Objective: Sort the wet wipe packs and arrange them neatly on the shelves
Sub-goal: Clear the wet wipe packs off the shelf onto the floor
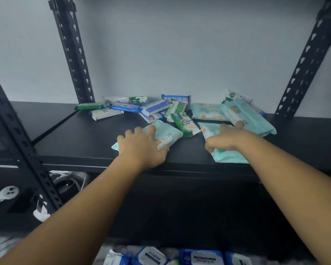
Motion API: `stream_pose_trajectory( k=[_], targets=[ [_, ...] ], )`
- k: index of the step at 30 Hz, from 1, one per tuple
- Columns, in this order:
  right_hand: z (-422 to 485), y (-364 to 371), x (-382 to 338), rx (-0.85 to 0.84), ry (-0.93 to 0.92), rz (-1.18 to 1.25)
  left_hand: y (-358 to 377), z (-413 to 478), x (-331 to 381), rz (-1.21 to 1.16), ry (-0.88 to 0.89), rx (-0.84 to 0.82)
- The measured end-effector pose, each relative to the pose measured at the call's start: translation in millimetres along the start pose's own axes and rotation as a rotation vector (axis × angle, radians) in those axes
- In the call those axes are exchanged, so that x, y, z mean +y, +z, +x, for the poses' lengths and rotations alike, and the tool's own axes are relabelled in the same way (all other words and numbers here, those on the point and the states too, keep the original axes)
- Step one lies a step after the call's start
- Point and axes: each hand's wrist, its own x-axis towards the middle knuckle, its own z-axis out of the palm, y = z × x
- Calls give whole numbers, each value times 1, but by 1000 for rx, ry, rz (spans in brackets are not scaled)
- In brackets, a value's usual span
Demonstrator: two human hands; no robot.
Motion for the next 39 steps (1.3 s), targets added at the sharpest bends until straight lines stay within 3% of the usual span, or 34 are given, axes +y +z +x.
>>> stream_pose_trajectory(
  k=[6,11,15,19,25,30,35,39],
  targets=[
    [-27,12,22,104,-48,-6,-14,-21,-3,-142,-45,-35],
    [-109,17,45,246,-150,265,-13,-77,2,-321,32,104],
    [-183,33,77,152,-240,517,-3,-139,0,-475,211,139],
    [-225,82,120,10,-201,659,41,-188,-3,-524,260,-6],
    [-213,205,174,-245,-107,530,162,-240,1,-368,288,-416],
    [-181,299,197,-519,-61,281,247,-264,-14,-170,317,-614],
    [-163,364,211,-615,-204,48,304,-278,-15,19,459,-737],
    [-156,393,217,-583,-410,-179,335,-288,-16,21,442,-749]
  ],
)
